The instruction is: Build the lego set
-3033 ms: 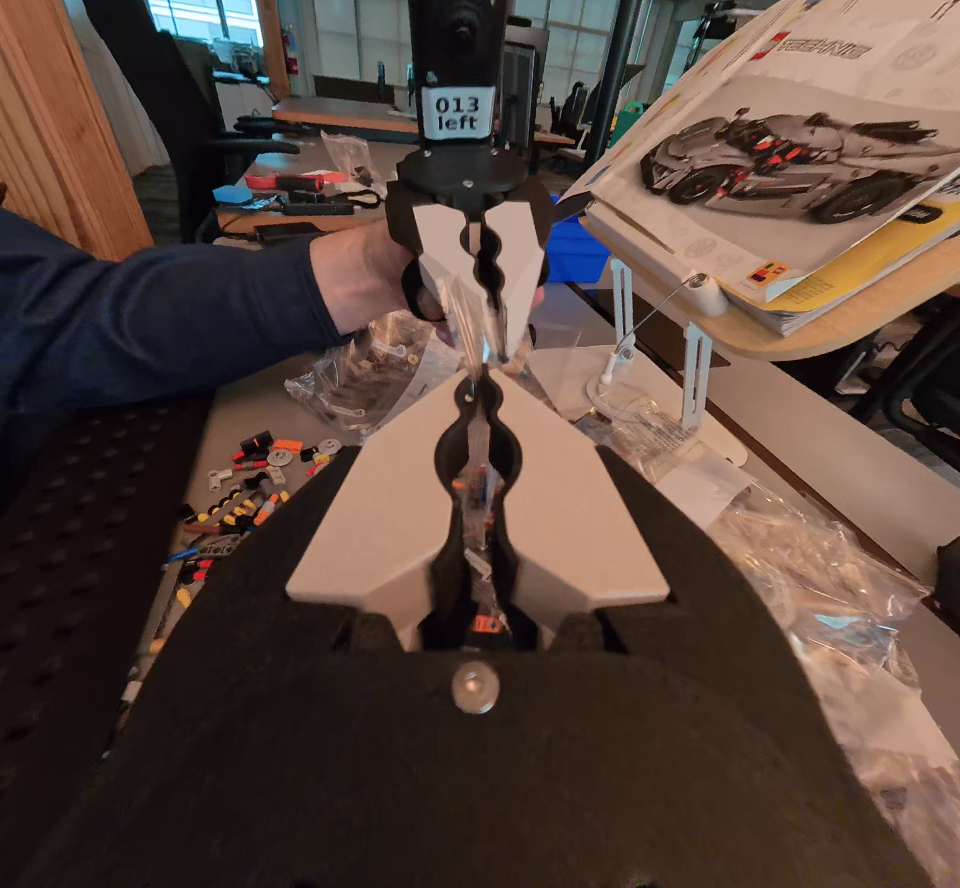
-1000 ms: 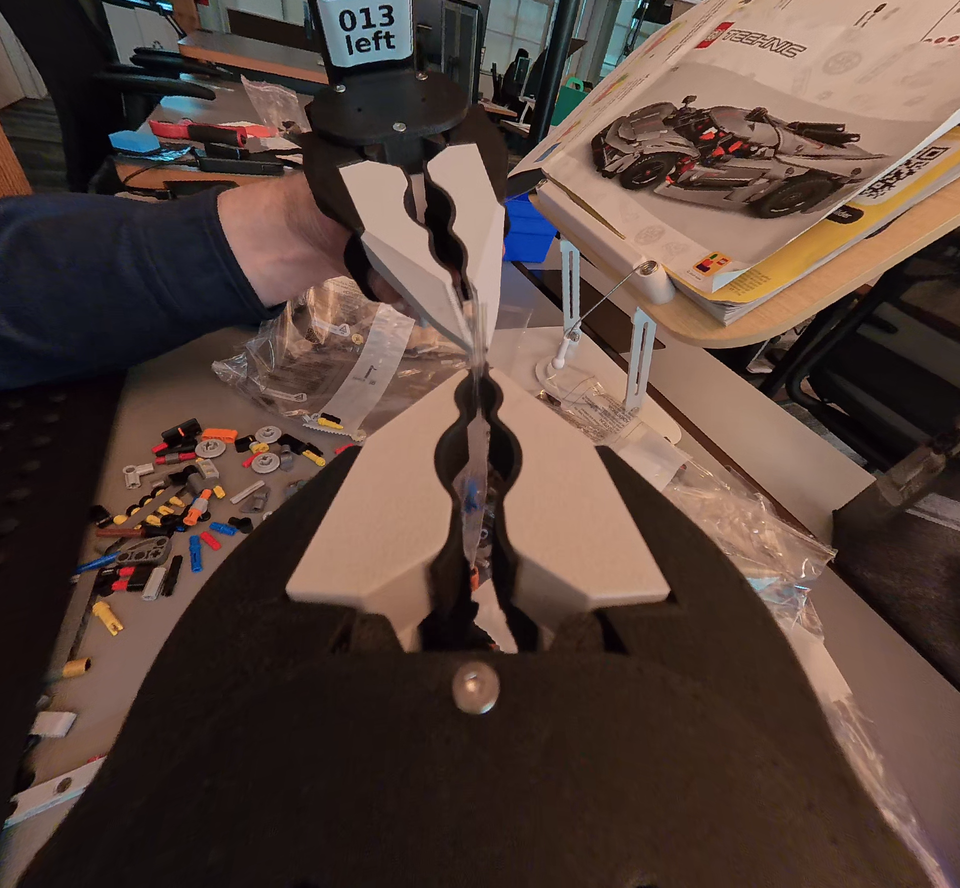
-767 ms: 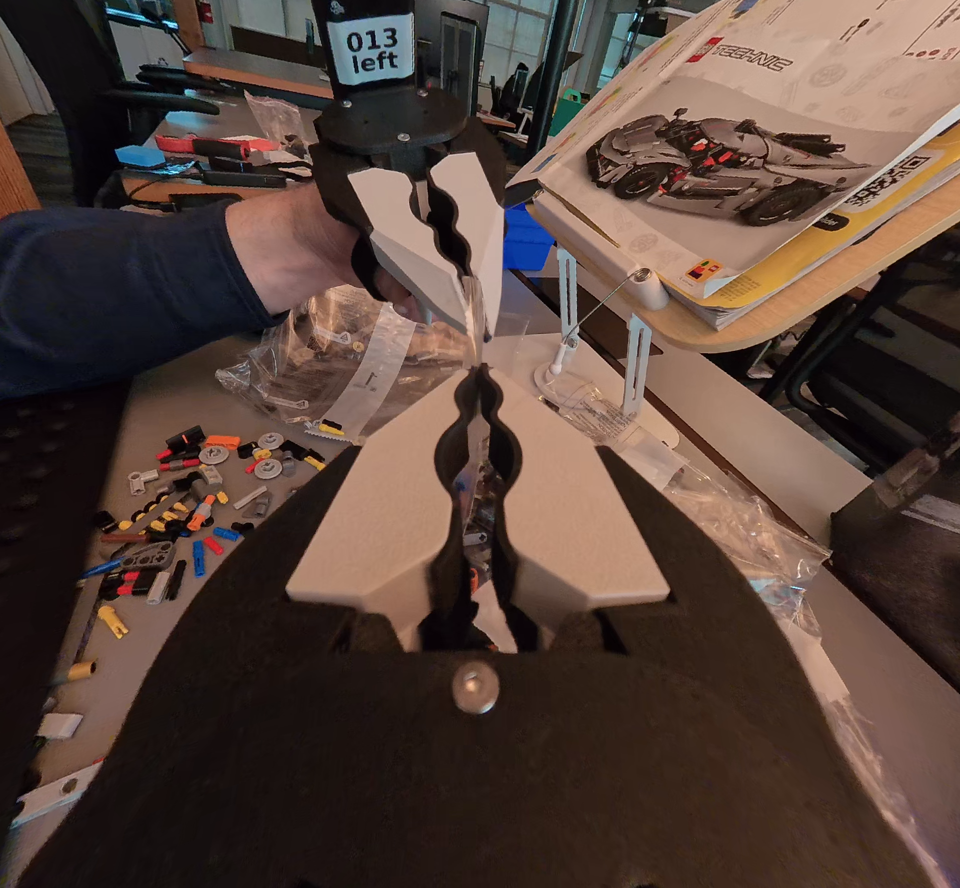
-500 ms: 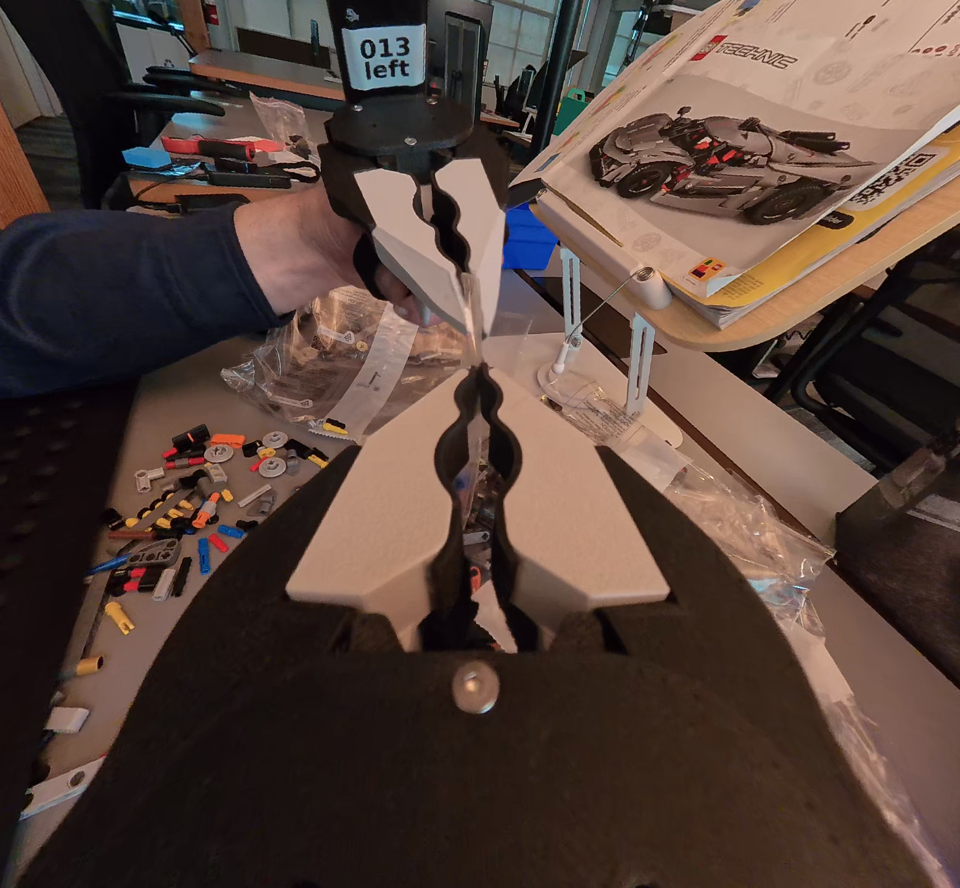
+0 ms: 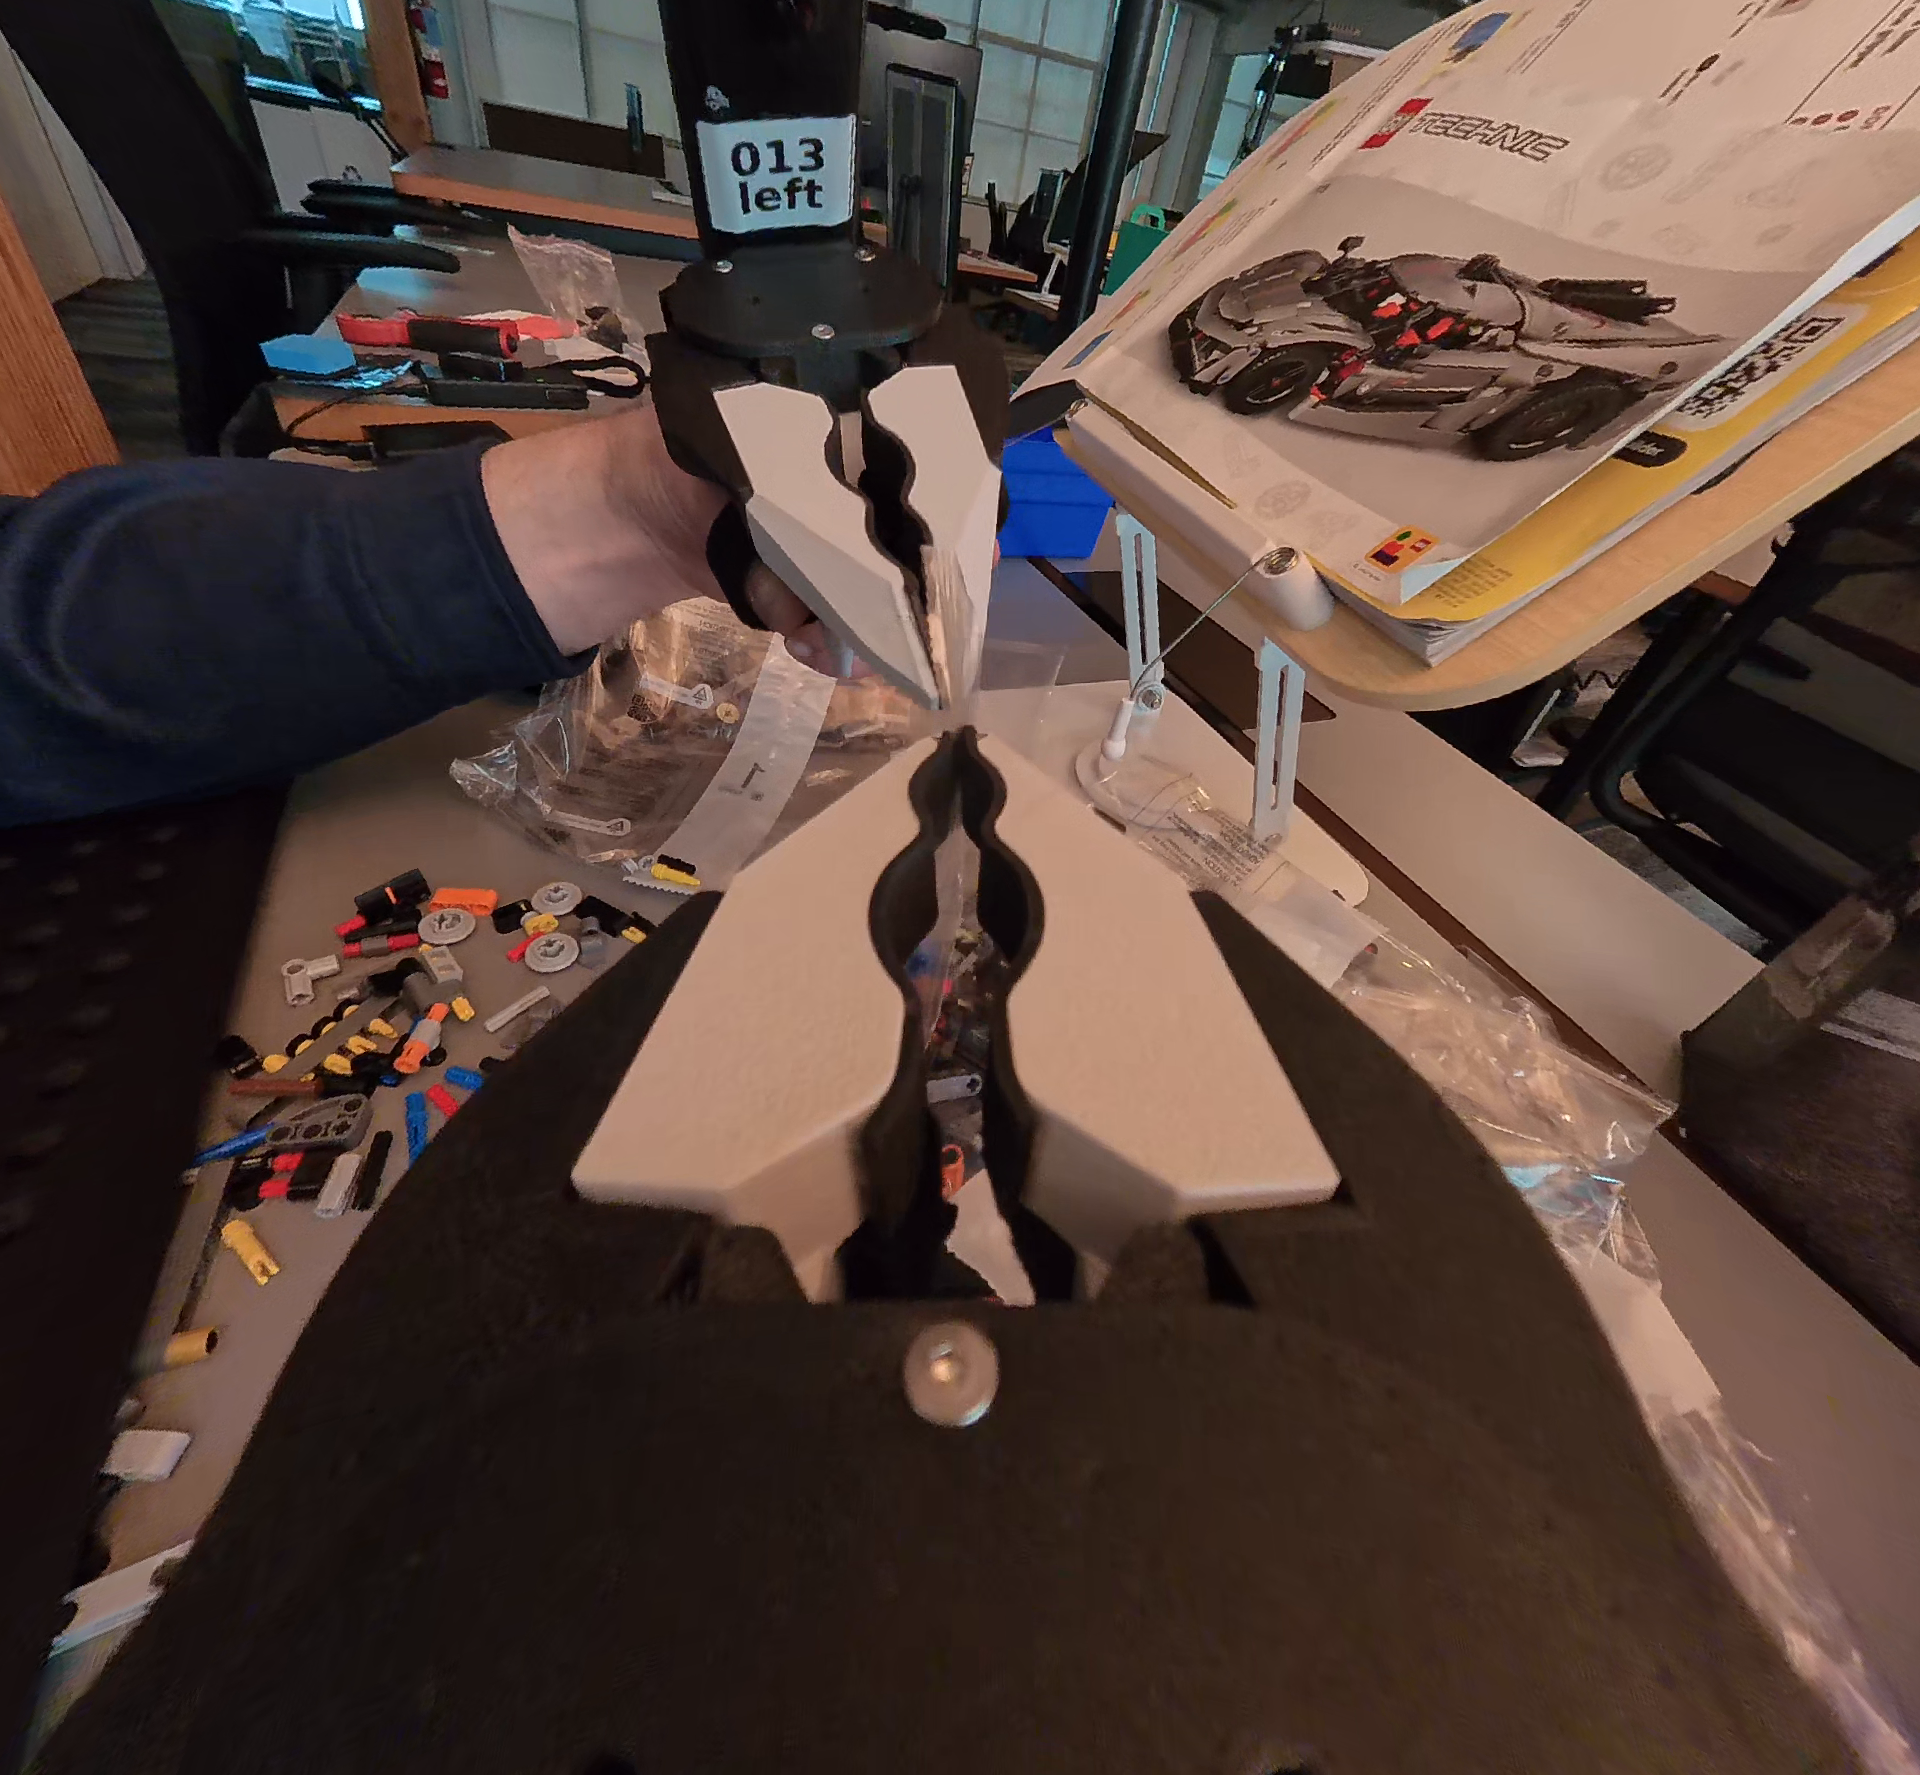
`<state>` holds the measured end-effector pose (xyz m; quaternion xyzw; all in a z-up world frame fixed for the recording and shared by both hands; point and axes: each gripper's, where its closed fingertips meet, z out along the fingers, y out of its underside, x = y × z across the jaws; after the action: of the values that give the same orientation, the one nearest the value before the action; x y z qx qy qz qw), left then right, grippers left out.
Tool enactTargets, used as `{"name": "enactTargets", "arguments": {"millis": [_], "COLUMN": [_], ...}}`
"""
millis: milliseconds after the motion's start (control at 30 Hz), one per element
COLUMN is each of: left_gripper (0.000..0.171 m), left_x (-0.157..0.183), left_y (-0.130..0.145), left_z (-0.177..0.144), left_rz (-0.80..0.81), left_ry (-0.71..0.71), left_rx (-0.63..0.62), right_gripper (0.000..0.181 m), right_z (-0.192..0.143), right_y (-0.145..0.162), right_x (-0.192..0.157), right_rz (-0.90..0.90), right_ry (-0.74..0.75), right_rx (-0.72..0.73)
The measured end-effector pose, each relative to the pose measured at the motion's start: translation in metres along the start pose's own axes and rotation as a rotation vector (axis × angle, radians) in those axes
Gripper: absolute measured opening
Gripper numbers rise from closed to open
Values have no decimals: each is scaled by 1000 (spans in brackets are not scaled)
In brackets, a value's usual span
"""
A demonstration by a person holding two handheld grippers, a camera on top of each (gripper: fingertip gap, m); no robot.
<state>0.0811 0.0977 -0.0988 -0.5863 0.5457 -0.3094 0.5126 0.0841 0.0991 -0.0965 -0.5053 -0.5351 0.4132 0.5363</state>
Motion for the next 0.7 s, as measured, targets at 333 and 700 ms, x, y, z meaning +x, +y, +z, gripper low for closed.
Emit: {"name": "enactTargets", "arguments": {"millis": [333, 700], "left_gripper": [0, 0], "left_x": [1, 0], "left_y": [0, -2], "left_z": [4, 0], "left_rz": [16, 21], "left_ry": [-2, -11], "left_rx": [-14, 2], "right_gripper": [0, 8], "right_z": [2, 1], "right_y": [4, -5], "right_x": [-2, -12], "right_rz": [-5, 37], "right_ry": [-4, -82], "right_rx": [-21, 39]}}
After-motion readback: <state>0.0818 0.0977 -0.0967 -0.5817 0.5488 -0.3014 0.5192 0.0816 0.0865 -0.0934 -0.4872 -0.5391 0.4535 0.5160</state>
